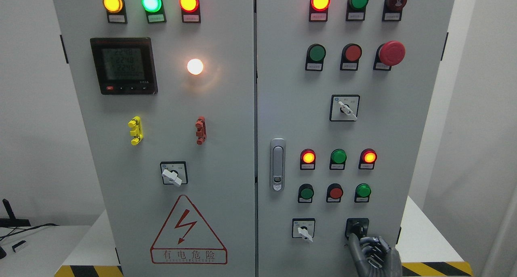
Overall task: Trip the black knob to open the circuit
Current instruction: 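Rotate the black knob with the right hand to switch it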
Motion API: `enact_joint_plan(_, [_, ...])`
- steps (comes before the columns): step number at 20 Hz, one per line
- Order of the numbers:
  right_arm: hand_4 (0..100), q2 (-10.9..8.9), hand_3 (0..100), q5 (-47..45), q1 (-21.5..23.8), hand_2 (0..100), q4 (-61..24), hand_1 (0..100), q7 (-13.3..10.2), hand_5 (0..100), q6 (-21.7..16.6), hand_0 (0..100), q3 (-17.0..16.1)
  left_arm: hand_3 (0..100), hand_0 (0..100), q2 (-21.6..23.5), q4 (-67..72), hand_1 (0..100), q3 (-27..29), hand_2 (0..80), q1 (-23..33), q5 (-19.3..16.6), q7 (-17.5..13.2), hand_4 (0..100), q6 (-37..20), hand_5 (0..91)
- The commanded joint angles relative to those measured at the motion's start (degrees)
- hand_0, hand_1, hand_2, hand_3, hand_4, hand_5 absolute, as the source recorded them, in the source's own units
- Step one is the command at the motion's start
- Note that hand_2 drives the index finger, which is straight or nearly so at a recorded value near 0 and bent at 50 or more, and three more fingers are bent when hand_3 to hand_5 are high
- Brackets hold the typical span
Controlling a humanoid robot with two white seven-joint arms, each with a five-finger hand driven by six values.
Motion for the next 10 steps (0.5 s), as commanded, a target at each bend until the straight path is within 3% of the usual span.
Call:
enact_joint_plan(1, [89, 0.04, 87, -0.75, 0.0, 61, 0.01, 68, 0.09, 99, 0.05, 29, 1.76, 0, 12, 0.04, -0.03, 39, 0.0, 0.0, 0.0, -1.76, 0.0, 0, 0.03, 0.0])
enact_joint_plan(10, [89, 0.03, 87, -1.81, 0.0, 61, -0.07, 67, 0.09, 99, 0.05, 29, 2.11, 0, 12, 0.04, -0.03, 39, 0.0, 0.0, 0.0, -1.76, 0.0, 0, 0.03, 0.0])
